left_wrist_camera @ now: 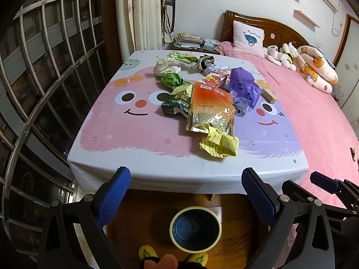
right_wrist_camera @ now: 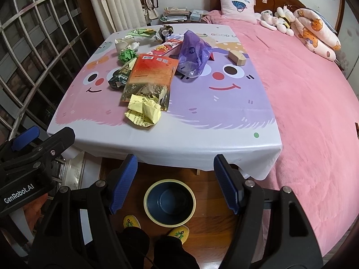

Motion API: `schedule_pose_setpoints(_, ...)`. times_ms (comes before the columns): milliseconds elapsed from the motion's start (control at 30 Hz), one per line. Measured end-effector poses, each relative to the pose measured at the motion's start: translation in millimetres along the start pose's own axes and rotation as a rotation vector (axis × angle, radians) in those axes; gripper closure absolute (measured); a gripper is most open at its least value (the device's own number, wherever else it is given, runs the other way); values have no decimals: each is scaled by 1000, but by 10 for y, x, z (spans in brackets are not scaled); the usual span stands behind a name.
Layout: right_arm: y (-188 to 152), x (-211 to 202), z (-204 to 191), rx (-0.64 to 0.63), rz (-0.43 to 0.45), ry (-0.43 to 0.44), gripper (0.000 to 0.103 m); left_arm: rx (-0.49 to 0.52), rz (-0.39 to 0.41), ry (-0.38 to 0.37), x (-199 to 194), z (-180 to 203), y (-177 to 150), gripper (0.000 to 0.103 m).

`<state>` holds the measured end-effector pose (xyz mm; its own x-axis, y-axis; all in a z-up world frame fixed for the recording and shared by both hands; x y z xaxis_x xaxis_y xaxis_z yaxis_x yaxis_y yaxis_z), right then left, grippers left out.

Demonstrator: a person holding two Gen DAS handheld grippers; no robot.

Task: Collect trash
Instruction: 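Move both tools toward the trash pile on the table, then grasp the yellow crumpled paper with the right gripper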

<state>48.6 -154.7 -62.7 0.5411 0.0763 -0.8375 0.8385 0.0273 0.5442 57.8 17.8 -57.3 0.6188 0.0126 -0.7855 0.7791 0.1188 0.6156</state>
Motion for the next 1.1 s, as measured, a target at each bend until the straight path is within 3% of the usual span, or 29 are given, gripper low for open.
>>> schedule_pose_setpoints(633,249,82,-52,-13,9,58,34,-32,43,22,-65,-91,93,2)
schedule_pose_setpoints(933,479,388,-275,-30,-22,93,34,8,67,34,69,-310,375,2)
schedule_pose_setpoints(1100,627,710,-425,-41,-43,87,34,90,23,16,307,-424,564,2)
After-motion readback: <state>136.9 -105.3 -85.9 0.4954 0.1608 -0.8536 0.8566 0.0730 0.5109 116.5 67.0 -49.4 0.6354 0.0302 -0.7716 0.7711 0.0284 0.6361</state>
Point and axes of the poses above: each gripper's, at about its wrist camera, not at the fingertips, and x roughly the way its jaws point, z to its right, y to its top, the point moved 7 cm from there along x, roughly the way its jaws point, and after that the axes turned 1 degree about x, right-handed, at the moved point
